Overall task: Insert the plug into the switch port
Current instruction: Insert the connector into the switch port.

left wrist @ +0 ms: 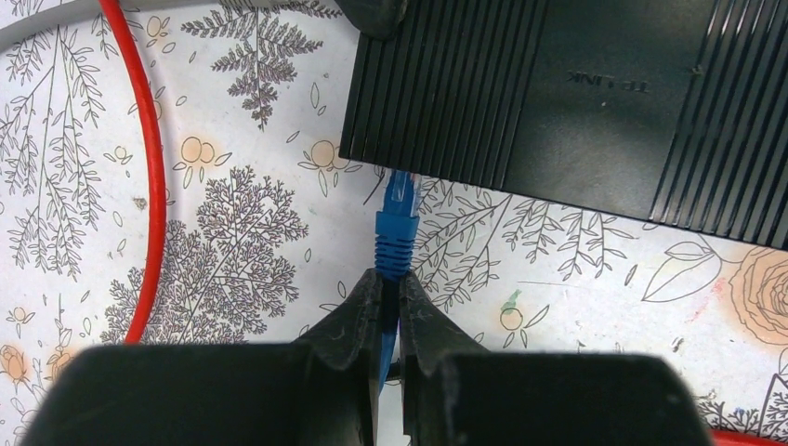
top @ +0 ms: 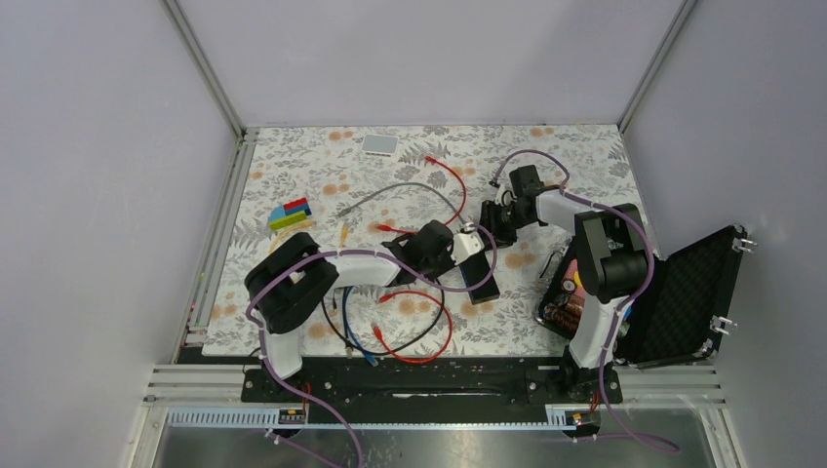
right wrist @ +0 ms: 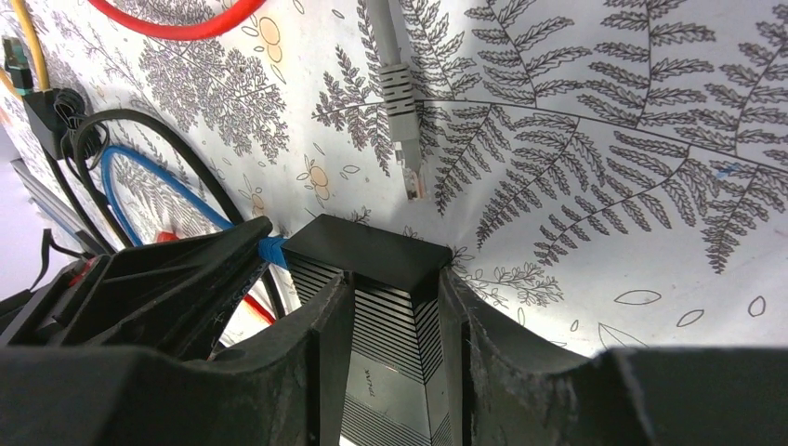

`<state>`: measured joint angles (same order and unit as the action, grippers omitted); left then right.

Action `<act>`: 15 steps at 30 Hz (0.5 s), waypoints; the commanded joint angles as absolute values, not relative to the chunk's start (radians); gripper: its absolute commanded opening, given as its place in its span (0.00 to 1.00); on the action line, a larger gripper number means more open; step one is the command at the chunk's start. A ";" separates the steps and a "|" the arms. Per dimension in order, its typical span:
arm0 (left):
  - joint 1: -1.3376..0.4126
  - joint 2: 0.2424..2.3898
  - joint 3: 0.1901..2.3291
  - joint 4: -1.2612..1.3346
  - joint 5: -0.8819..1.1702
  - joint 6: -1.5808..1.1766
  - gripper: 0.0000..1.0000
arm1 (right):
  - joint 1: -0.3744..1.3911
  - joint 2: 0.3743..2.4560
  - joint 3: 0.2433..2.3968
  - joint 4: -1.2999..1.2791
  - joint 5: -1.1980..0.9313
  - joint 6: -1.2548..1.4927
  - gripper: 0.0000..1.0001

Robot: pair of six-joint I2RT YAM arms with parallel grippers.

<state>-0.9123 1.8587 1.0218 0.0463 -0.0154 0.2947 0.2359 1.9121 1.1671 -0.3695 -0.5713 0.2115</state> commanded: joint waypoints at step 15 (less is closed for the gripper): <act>-0.957 1.953 1.137 0.070 0.066 0.083 0.00 | 0.279 1.802 0.897 -0.102 -0.618 0.503 0.43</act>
<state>-0.9161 1.8866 1.0966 -0.0517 -0.0425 0.1944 0.2310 1.8111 0.9848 -0.1181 -0.5293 0.3817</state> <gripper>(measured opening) 0.066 0.431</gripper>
